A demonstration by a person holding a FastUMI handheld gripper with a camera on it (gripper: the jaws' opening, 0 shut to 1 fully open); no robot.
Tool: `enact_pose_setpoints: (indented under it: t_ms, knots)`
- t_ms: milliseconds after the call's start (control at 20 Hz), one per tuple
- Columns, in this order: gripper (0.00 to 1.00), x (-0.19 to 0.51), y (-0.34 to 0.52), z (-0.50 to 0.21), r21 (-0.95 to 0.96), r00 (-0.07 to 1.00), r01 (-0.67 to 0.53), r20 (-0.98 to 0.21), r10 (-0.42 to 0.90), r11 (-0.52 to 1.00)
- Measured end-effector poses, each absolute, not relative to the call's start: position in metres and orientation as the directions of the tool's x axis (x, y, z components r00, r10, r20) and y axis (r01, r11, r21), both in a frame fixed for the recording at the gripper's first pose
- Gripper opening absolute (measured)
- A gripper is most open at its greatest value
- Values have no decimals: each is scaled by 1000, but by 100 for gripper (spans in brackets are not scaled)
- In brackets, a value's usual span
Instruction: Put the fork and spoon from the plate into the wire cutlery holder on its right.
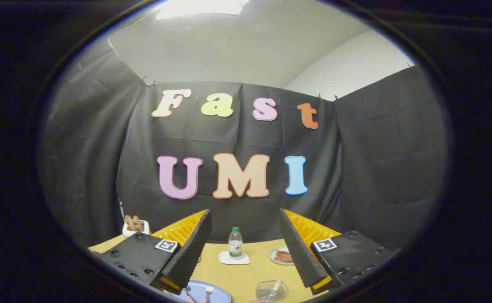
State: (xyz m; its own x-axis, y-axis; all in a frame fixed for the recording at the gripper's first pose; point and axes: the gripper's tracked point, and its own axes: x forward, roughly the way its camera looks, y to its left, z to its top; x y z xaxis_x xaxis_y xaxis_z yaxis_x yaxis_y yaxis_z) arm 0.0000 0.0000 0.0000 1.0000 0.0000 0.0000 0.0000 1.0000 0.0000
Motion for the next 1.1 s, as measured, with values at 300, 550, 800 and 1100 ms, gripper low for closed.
enact_pose_setpoints:
  t_ms: [300, 550, 800, 1100]
  knots:
    - [100, 6, 20, -8, 11, 998, -48, -33, 48, 999]
    - [100, 11, 29, -7, 0, 996, -84, -30, 84, 996]
    - [100, 16, 40, -12, 18, 991, -124, -44, 124, 992]
    - [100, 26, 45, -25, 18, 988, -140, -67, 141, 990]
